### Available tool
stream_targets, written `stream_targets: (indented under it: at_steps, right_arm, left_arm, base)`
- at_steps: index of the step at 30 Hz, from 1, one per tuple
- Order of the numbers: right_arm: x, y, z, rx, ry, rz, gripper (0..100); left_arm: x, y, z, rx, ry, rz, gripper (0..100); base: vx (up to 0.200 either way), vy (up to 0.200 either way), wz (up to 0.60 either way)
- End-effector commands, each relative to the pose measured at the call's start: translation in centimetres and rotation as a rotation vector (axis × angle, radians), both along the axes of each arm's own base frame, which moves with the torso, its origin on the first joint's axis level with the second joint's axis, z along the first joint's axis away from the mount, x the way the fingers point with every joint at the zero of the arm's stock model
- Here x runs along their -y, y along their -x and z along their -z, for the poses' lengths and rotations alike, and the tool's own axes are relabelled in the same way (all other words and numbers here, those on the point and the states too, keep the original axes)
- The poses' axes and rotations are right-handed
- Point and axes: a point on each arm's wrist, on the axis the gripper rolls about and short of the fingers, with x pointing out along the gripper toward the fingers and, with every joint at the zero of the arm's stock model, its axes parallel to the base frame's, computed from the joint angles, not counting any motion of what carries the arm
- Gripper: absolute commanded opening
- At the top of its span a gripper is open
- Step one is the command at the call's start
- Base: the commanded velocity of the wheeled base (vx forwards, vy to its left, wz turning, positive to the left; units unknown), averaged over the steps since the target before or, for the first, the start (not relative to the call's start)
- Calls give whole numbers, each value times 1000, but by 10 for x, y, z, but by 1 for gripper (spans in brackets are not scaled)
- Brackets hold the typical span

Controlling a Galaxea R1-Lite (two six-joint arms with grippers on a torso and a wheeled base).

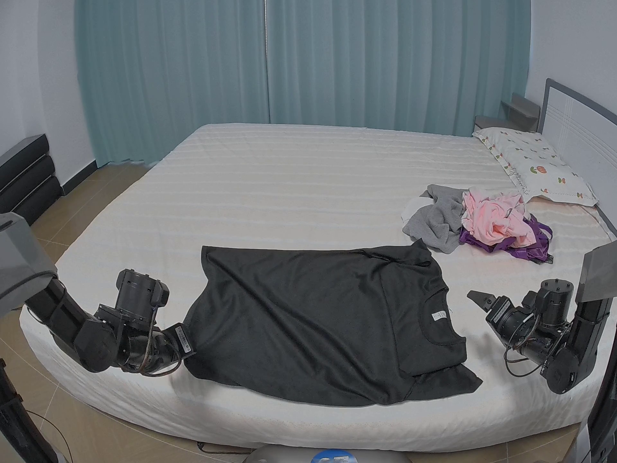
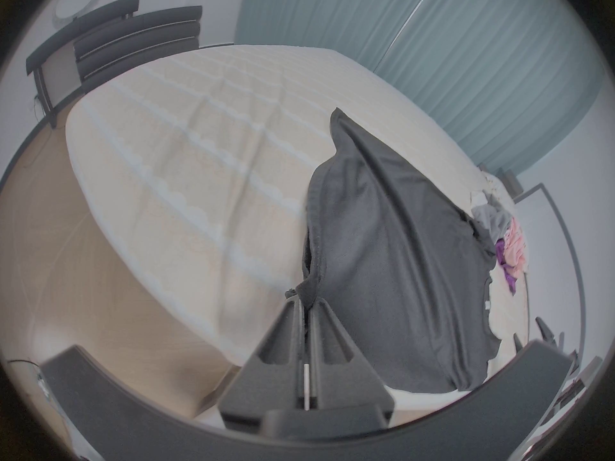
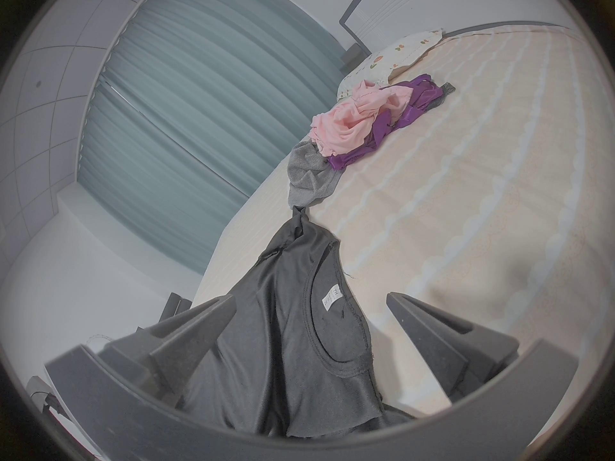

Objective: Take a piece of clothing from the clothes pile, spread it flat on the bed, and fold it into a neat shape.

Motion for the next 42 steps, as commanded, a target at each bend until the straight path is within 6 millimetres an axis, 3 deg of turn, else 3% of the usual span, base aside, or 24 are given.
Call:
stream_targets:
  at_steps: [1,10,22,23,36,37,42]
  right_arm:
    - [0,-1,3,-1,0,1,100]
    - [1,1,4,-10,17,-2,100]
    - [-2,7,25,-93,96,-50,100]
    - [-2,7,25,-93,95,-53,100]
    - [-18,9,60,-218,77,-125,100]
    - [-19,8,60,-215,75,-128,0]
    - [-19,2,55,-180,65,-119,0]
  left_arm:
    - [-13,4,-14,17,-22,-11,0]
    - [-29,11,-11,-64,-96,19,0]
    - [-30,10,-1,-110,-114,31,0]
    - [-30,10,0,-114,-116,33,100]
    - [-28,1,0,-80,-67,38,100]
    - [-28,1,0,-75,-61,39,100]
    - [-28,1,1,-69,-59,40,100]
  base:
    - [0,0,0]
    - [0,0,0]
    - [0,0,0]
    - [0,0,0]
    - [0,0,0]
    - [0,0,0]
    - [0,0,0]
